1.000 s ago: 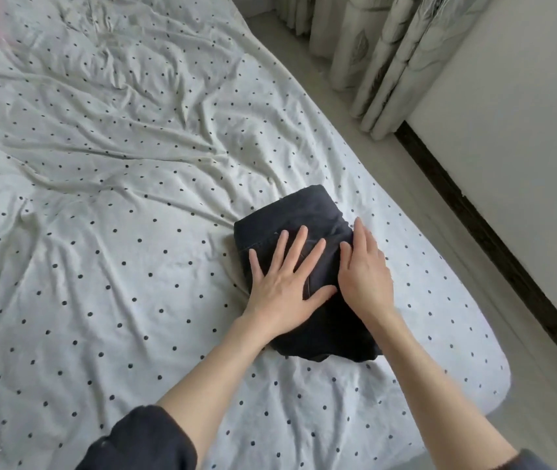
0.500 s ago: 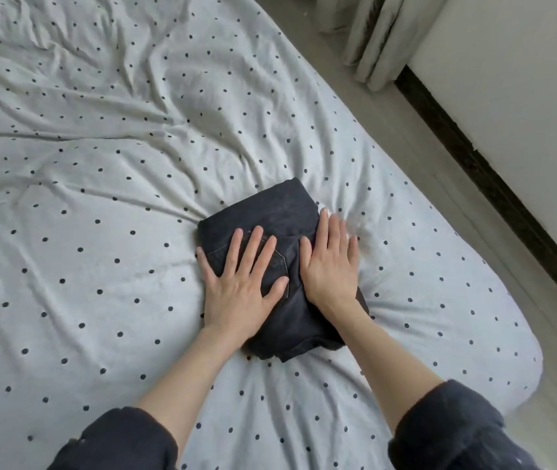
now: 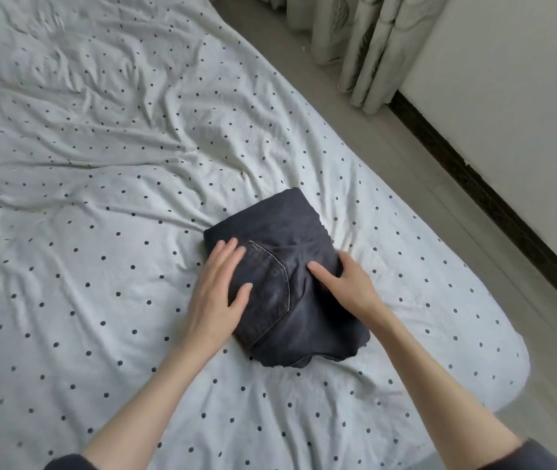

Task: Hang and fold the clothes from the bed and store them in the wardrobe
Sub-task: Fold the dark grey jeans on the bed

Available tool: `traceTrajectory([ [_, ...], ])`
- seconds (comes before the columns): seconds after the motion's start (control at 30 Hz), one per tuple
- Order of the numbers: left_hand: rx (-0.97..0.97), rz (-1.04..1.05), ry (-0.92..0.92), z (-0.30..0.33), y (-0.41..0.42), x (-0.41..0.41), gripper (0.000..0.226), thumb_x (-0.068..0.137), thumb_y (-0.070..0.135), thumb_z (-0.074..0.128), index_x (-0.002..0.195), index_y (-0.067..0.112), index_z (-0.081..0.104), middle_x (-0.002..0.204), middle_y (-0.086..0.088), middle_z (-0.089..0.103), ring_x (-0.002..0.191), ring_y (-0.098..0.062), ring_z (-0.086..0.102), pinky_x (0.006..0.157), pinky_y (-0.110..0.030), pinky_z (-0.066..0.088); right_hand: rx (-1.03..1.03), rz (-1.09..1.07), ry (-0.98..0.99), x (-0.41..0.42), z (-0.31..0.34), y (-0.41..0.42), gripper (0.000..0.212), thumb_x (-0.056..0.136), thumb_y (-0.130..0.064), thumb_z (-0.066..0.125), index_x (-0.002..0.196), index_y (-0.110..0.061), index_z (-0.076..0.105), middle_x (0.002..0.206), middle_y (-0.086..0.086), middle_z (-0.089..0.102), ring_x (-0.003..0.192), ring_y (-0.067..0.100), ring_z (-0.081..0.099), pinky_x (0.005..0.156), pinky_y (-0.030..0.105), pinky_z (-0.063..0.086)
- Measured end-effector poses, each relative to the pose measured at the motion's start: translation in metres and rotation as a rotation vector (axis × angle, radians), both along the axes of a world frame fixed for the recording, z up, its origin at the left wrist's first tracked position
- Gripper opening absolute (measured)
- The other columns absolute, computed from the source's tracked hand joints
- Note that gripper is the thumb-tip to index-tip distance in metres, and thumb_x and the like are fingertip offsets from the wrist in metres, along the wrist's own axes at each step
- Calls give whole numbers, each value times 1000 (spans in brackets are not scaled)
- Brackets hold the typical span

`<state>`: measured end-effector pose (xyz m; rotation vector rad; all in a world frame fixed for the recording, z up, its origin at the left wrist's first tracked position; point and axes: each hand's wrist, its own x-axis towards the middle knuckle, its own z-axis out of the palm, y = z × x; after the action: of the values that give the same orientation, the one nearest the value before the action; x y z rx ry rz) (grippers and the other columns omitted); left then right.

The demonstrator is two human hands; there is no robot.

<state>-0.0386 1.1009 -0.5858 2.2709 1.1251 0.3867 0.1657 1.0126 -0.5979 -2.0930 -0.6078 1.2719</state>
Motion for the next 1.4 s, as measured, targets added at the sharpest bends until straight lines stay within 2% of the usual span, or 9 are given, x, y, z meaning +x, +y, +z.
traceTrajectory([
  [0.07, -100, 365, -96, 12, 7, -1, 54, 83, 8, 69, 133, 4, 47, 133, -12, 46, 121, -22, 46, 100, -34, 39, -44, -45, 261, 19, 4, 2, 36, 83, -42, 67, 103, -12, 68, 95, -5, 70, 92, 14, 66, 78, 26, 50],
  [0.13, -518, 705, -183, 20, 16, 0, 51, 84, 18, 70, 129, 7, 49, 124, -9, 55, 103, -18, 56, 90, -30, 45, -84, -13, 433, 38, 7, 10, 27, 81, -36, 70, 92, -11, 73, 92, 0, 73, 85, 12, 69, 69, 20, 50],
  [0.2, -988, 775, -268, 20, 22, -2, 33, 86, 21, 67, 114, 5, 60, 113, -11, 67, 95, -20, 65, 88, -33, 50, -134, 44, 479, 52, 6, 20, 29, 79, -36, 72, 93, -10, 72, 96, 0, 72, 90, 14, 66, 74, 22, 48],
  [0.27, -1146, 752, -254, 18, 26, -5, 20, 87, 20, 66, 102, 6, 66, 104, -10, 70, 91, -18, 67, 86, -32, 51, -189, 94, 505, 60, 3, 29, 39, 77, -37, 73, 105, -9, 69, 106, 1, 70, 100, 17, 64, 81, 28, 47],
  [0.5, -1279, 737, -272, 13, 27, -7, 22, 88, 29, 63, 100, 10, 63, 93, -8, 72, 78, -16, 70, 58, -28, 56, -254, 218, 523, 71, 17, 45, 47, 68, -32, 77, 108, -8, 68, 111, 5, 69, 101, 21, 64, 92, 31, 47],
  [0.67, -1339, 678, -324, 21, 23, -17, 35, 85, 35, 62, 110, 11, 62, 97, -7, 73, 87, -20, 70, 67, -32, 56, -249, 250, 514, 70, 40, 42, 43, 71, -25, 76, 109, -7, 67, 114, 5, 68, 109, 24, 63, 101, 35, 45],
  [1.0, -1230, 432, -461, 125, -3, -13, 44, 79, 34, 66, 114, 6, 63, 104, -11, 71, 89, -22, 67, 78, -34, 53, -49, 182, 456, 58, 179, -41, 39, 65, -28, 77, 100, -11, 73, 113, 1, 69, 105, 17, 65, 87, 25, 50],
  [1.13, -1151, 168, -446, 187, -22, -8, 49, 72, 44, 67, 105, 8, 68, 94, -7, 74, 76, -15, 70, 64, -25, 52, 108, 69, 349, 38, 256, -110, 26, 71, -33, 78, 91, -16, 77, 106, 1, 71, 97, 14, 68, 81, 23, 51],
  [1.4, -1095, -419, -276, 280, -115, 27, 39, 63, 58, 67, 84, 28, 78, 90, -4, 74, 75, -12, 71, 68, -25, 49, 377, -284, 261, -33, 356, -313, 18, 81, -31, 62, 76, -21, 76, 80, -8, 71, 75, 5, 66, 67, 19, 48],
])
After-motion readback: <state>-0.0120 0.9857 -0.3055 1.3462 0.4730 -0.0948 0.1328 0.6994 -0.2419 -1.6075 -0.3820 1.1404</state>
